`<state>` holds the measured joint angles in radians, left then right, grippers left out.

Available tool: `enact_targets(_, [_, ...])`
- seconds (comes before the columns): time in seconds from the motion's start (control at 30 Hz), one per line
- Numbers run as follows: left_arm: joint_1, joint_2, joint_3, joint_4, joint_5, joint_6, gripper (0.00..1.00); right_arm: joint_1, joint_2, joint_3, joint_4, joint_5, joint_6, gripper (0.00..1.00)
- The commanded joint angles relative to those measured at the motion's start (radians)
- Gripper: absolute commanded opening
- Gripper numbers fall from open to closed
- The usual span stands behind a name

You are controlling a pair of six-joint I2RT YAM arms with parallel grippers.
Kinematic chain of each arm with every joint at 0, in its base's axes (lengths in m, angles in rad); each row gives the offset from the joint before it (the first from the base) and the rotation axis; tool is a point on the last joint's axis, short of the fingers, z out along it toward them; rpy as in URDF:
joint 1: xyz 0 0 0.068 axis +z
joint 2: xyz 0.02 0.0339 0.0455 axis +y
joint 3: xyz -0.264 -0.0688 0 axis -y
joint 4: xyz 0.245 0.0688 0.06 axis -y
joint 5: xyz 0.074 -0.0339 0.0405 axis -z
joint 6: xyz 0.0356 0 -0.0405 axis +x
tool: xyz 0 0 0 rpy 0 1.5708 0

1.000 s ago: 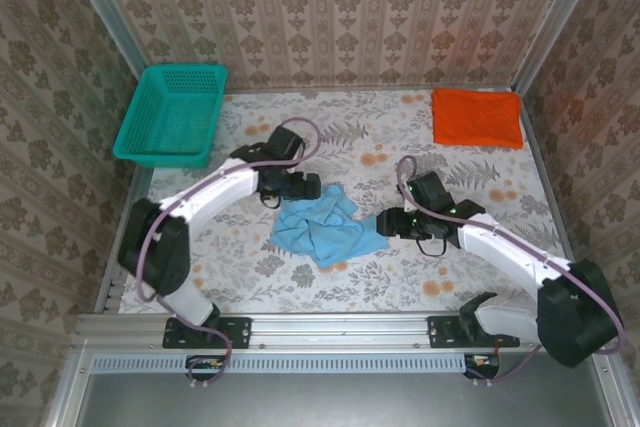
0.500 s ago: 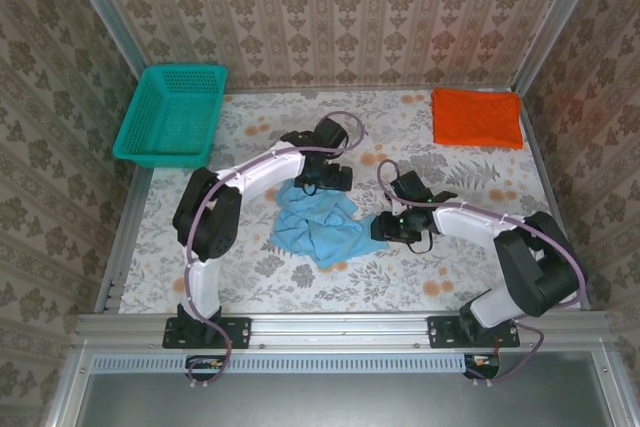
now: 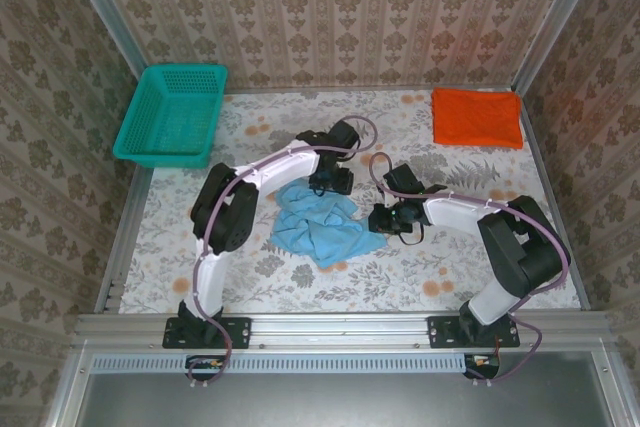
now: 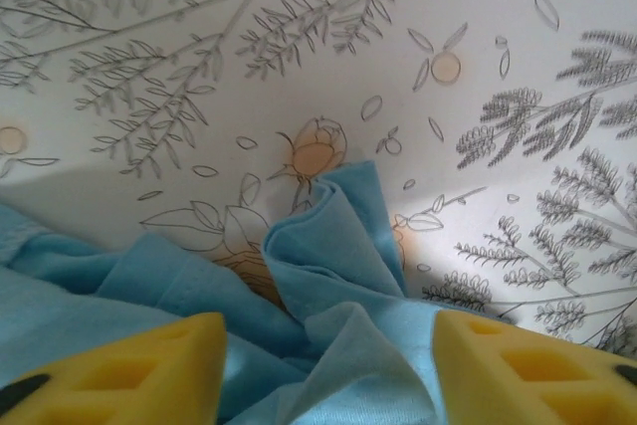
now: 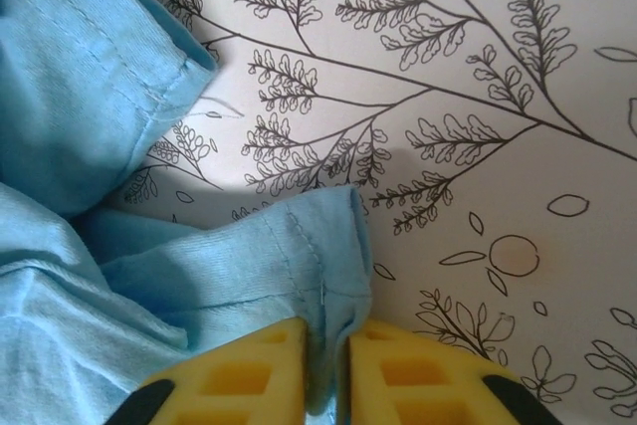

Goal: Fold and stack the t-shirts

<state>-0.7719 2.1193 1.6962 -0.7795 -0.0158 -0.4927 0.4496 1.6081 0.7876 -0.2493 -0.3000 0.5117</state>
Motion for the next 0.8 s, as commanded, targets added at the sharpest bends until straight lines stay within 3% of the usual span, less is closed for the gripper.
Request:
enact_targets(0.0, [-0.002,0.013,0.035,-0.027,0.022,0.016,0.48,0.002,0.006,0.002,0.021,-0.011,0.002,0.14])
enact_targets(0.17, [-0.003,0.007,0.043,-0.035,0.003,0.024,0.09,-0.003,0.002,-0.006,0.031,-0.012,0.004,0.06])
enact_targets(0.23, [-0.002,-0.008,0.046,-0.040,-0.008,0.033,0.00,-0.009,-0.006,-0.015,0.044,-0.010,0.008,0.03])
enact_targets(0.4, [0.004,-0.134,0.037,0.006,-0.084,0.098,0.00,-0.042,-0.094,-0.028,0.078,0.009,0.053,0.00])
enact_targets(0.53, [0.071,-0.248,0.093,0.065,-0.103,0.159,0.00,-0.125,-0.188,0.016,0.134,0.022,0.130,0.00])
enact_targets(0.77, [0.275,-0.360,0.348,0.226,0.123,0.238,0.00,-0.287,-0.282,0.279,0.152,0.022,0.209,0.00])
